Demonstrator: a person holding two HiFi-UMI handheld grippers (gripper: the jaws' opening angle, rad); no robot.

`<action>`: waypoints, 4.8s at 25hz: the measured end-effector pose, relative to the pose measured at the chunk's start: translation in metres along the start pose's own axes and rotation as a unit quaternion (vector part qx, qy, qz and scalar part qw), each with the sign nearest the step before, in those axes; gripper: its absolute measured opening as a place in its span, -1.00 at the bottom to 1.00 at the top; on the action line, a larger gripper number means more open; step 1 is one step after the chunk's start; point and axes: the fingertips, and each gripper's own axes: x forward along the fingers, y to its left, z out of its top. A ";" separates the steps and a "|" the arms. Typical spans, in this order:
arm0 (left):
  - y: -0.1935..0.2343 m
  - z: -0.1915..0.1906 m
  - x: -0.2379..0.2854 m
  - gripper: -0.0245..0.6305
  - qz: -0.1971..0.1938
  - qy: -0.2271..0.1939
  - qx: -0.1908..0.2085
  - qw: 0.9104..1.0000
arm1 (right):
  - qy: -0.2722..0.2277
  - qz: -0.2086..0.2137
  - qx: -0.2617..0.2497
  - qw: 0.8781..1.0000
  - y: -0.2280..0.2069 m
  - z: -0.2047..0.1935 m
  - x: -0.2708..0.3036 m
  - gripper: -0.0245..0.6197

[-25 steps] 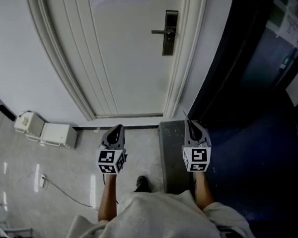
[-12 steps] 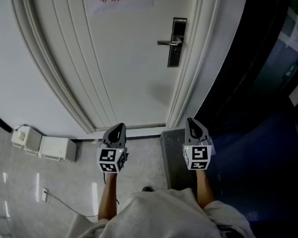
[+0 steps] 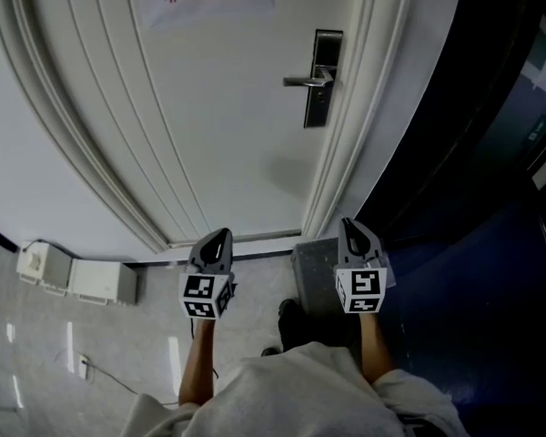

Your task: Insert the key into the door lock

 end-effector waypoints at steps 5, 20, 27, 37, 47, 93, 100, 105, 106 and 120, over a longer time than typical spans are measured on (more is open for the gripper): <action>0.005 0.002 0.046 -0.87 -0.003 0.006 0.003 1.000 | 0.002 0.004 0.003 1.000 -0.020 -0.006 0.043 -0.83; 0.031 0.054 0.226 -0.87 0.012 -0.006 0.024 1.000 | -0.040 0.030 0.003 0.999 -0.110 0.021 0.196 -0.83; 0.044 0.077 0.293 -0.87 0.021 -0.014 0.034 0.999 | -0.097 0.055 0.034 0.993 -0.133 0.057 0.247 -0.83; 0.049 0.072 0.329 -0.87 0.033 -0.011 0.026 0.999 | -0.087 0.072 0.039 0.993 -0.141 0.042 0.291 -0.83; 0.057 0.075 0.329 -0.87 0.012 -0.015 0.026 0.999 | -0.064 0.048 0.040 0.996 -0.136 0.032 0.287 -0.83; 0.070 0.075 0.326 -0.87 -0.043 -0.016 0.022 0.999 | -0.028 -0.032 -0.519 0.854 -0.104 0.063 0.303 -0.83; 0.069 0.076 0.326 -0.87 -0.045 -0.017 0.022 0.999 | -0.022 -0.034 -0.539 0.841 -0.102 0.063 0.306 -0.83; 0.070 0.075 0.325 -0.87 -0.045 -0.016 0.023 0.999 | -0.019 -0.035 -0.545 0.838 -0.098 0.065 0.310 -0.83; 0.070 0.076 0.325 -0.87 -0.046 -0.016 0.023 0.999 | -0.018 -0.035 -0.547 0.836 -0.098 0.065 0.310 -0.83; 0.069 0.075 0.326 -0.87 -0.051 -0.016 0.022 0.998 | -0.007 -0.047 -0.580 0.814 -0.101 0.064 0.315 -0.83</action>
